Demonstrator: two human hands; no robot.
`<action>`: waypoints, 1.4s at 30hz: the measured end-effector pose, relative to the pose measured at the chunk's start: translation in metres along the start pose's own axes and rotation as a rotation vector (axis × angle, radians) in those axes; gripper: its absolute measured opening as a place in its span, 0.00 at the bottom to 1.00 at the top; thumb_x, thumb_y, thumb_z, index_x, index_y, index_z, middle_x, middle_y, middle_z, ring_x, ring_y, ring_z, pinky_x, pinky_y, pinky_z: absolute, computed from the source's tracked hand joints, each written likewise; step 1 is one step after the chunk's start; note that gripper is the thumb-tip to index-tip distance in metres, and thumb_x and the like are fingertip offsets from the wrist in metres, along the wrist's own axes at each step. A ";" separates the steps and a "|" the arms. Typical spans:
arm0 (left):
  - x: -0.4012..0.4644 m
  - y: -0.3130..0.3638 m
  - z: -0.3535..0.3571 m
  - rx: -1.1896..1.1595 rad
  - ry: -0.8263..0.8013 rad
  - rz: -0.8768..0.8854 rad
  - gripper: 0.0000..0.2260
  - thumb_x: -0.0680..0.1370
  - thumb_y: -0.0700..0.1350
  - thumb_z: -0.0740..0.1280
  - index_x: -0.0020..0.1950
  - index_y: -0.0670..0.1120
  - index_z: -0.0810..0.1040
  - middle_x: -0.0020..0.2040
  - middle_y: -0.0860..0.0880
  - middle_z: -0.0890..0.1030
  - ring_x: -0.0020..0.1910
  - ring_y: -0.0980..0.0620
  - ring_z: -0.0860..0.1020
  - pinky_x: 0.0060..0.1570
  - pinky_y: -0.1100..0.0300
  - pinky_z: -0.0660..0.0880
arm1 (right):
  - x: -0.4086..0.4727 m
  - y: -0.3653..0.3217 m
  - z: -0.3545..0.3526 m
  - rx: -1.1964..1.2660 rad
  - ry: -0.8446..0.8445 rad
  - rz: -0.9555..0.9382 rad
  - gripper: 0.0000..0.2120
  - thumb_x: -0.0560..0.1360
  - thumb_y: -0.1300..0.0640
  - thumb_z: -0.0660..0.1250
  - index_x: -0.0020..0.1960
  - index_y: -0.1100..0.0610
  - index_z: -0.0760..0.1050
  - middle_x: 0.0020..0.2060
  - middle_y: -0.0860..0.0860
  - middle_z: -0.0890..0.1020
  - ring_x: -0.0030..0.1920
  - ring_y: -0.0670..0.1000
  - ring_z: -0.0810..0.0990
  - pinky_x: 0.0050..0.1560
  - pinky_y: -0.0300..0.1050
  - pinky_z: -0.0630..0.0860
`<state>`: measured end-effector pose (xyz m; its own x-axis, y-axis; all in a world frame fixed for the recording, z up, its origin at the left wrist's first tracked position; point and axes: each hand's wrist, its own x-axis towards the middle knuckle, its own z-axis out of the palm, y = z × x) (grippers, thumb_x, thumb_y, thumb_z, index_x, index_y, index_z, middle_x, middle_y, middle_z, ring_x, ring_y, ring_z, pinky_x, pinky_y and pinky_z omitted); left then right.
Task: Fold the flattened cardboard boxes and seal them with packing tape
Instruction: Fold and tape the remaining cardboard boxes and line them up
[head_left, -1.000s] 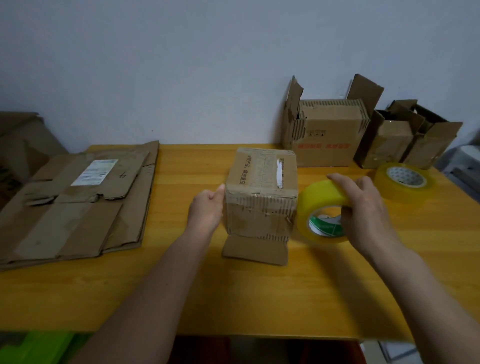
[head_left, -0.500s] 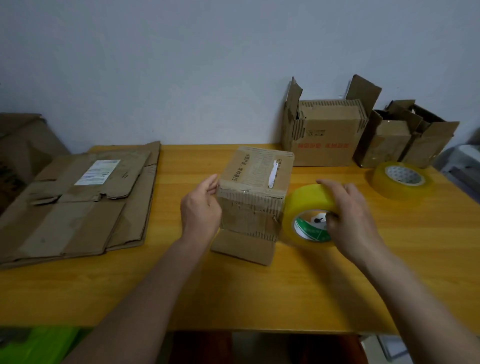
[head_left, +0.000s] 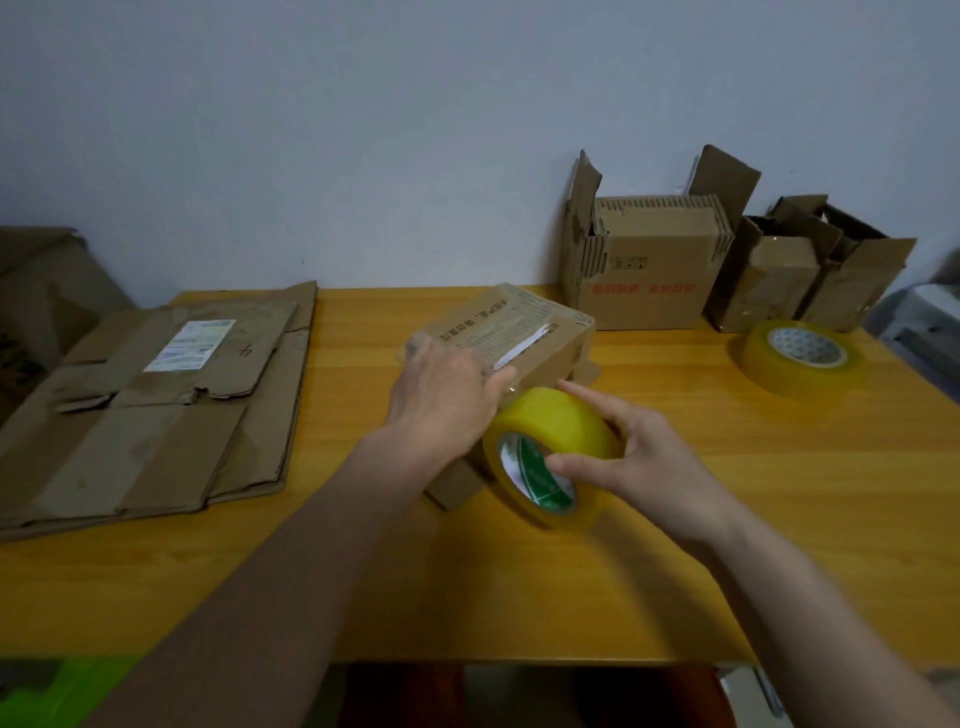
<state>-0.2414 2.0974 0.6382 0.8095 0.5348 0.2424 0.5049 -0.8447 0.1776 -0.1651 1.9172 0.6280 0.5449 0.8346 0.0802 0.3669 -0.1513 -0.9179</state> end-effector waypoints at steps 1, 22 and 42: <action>-0.004 0.000 0.003 -0.015 -0.021 0.021 0.23 0.82 0.59 0.52 0.58 0.44 0.78 0.58 0.46 0.78 0.61 0.46 0.70 0.64 0.52 0.63 | 0.000 0.000 -0.001 0.011 -0.003 0.002 0.37 0.64 0.51 0.76 0.70 0.43 0.66 0.60 0.36 0.73 0.60 0.37 0.73 0.59 0.37 0.75; 0.014 -0.034 0.005 -0.460 -0.236 0.203 0.24 0.76 0.50 0.69 0.71 0.46 0.71 0.74 0.53 0.67 0.74 0.61 0.59 0.73 0.58 0.38 | 0.053 0.106 -0.056 -0.722 0.033 0.241 0.15 0.71 0.70 0.64 0.50 0.56 0.83 0.50 0.50 0.83 0.54 0.55 0.79 0.47 0.46 0.74; 0.005 -0.037 0.012 -0.999 -0.093 -0.058 0.56 0.64 0.40 0.81 0.79 0.54 0.46 0.78 0.50 0.57 0.73 0.56 0.64 0.65 0.56 0.72 | 0.058 -0.003 0.020 -0.198 0.023 -0.235 0.08 0.82 0.50 0.55 0.44 0.42 0.64 0.44 0.42 0.77 0.45 0.39 0.74 0.45 0.42 0.69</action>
<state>-0.2520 2.1311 0.6215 0.8330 0.5352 0.1402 0.0958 -0.3890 0.9163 -0.1500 1.9767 0.6276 0.4440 0.8471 0.2920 0.6232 -0.0577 -0.7799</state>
